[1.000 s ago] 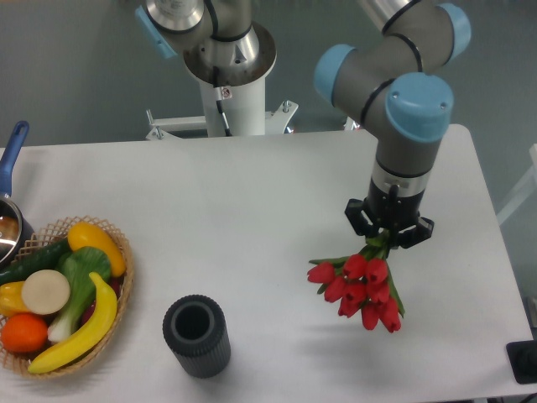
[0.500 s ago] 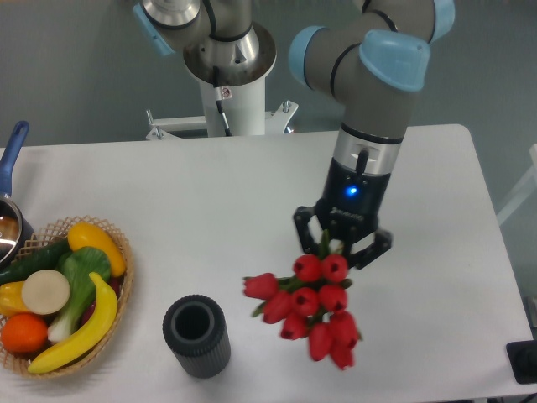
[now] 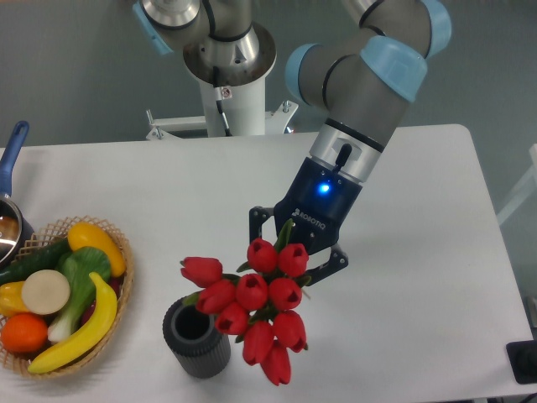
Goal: Insert the flowers into the vase
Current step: 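Lower the tulip stems into the grey vase opening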
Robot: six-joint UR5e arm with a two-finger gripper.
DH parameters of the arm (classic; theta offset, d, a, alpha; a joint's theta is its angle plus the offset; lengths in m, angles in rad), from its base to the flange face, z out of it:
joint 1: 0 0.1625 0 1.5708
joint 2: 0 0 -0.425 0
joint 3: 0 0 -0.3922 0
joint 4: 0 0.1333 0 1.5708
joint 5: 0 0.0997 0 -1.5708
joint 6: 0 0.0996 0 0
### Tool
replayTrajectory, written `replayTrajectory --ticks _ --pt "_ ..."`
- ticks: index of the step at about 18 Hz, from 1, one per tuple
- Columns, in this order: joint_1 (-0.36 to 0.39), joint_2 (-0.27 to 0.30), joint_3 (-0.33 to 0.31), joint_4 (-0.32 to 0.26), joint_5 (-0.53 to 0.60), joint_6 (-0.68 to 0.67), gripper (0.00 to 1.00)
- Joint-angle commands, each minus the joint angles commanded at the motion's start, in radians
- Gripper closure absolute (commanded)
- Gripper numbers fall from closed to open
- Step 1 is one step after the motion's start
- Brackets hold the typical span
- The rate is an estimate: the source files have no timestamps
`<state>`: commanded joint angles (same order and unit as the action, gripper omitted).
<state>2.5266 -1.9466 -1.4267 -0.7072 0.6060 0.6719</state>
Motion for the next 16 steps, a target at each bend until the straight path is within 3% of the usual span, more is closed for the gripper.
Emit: replayTrajectory --ticks 5,8,16 --pt "-0.025 -0.012 0.023 0.015 -0.072 0.000 0.84" --pt "-0.025 -0.026 0.028 0.018 -0.175 0.003 0.84" --pt "-0.040 -0.071 0.055 0.020 -0.253 0.052 0.82"
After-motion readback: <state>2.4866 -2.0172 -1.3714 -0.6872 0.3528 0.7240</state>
